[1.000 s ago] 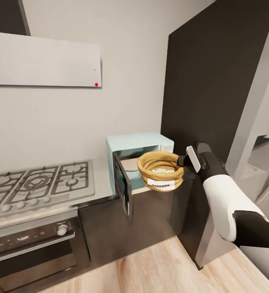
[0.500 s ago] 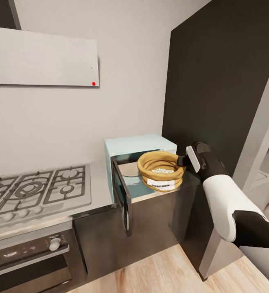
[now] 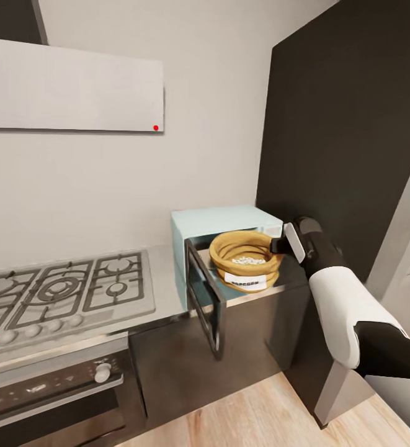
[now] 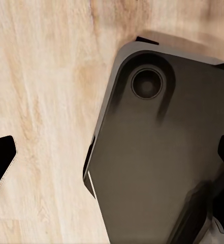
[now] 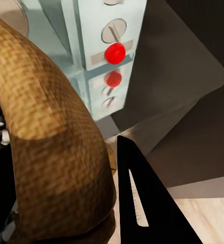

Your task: In the kitchen, take the popcorn bag from the countertop, put it into the microwave, and heat it until the popcorn is cooked so the cooked popcorn ends up inside the bag.

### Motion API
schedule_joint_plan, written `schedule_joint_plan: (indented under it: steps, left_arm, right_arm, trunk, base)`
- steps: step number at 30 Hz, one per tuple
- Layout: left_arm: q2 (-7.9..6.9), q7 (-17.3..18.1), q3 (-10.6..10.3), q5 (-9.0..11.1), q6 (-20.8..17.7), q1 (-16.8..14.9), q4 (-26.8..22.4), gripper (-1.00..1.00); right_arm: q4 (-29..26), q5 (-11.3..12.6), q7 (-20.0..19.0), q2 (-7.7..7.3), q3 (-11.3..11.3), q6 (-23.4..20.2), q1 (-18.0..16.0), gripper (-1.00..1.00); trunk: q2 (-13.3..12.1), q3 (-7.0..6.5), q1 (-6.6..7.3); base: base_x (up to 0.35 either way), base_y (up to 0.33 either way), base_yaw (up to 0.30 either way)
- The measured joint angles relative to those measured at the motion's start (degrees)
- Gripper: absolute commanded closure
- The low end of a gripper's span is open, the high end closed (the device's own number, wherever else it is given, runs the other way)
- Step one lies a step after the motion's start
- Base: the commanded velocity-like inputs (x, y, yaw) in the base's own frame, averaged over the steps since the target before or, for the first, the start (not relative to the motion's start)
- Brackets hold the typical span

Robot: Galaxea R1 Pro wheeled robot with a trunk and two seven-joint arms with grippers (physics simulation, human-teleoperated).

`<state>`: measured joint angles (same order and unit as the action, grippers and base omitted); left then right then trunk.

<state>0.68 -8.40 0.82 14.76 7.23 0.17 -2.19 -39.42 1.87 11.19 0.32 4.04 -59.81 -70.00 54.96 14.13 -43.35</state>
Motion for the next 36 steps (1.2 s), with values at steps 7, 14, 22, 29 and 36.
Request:
schedule_joint_plan:
  steps: [7,14,22,29,36]
  left_arm:
    - [0.0,0.02,0.01,0.08,0.02,0.02,0.01,-1.0]
    - [0.0,0.01,0.0,0.09,-0.02,0.0,0.0,-1.0]
    - [-0.02,0.02,0.0,0.04,-0.01,0.0,0.0,-1.0]
    - [-0.01,0.02,0.0,0.0,0.05,-0.01,0.0,-1.0]
    - [0.0,0.02,0.0,0.0,0.06,-0.01,0.0,-1.0]
  right_arm:
    - [0.01,-0.06,0.0,0.01,-0.05,-0.01,-0.01,1.0]
    - [0.0,-0.24,0.04,0.06,-0.05,-0.01,0.0,1.0]
    - [0.01,-0.23,0.05,0.11,-0.09,-0.01,-0.01,1.0]
    - [0.01,0.02,0.02,0.1,-0.06,-0.02,-0.01,1.0]
    - [1.82,0.15,0.11,-0.03,0.03,-0.01,0.0,1.0]
  trunk:
    - [0.0,0.0,0.0]
    - [0.0,0.0,0.01]
    - [0.0,0.0,0.01]
    - [0.0,0.0,0.0]
    - [0.0,0.0,0.0]
  base:
    - [0.014,0.034,0.0]
    - [0.134,0.123,0.0]
    - [0.043,0.005,0.0]
    - [0.061,0.0,0.0]
    - [0.0,0.0,0.0]
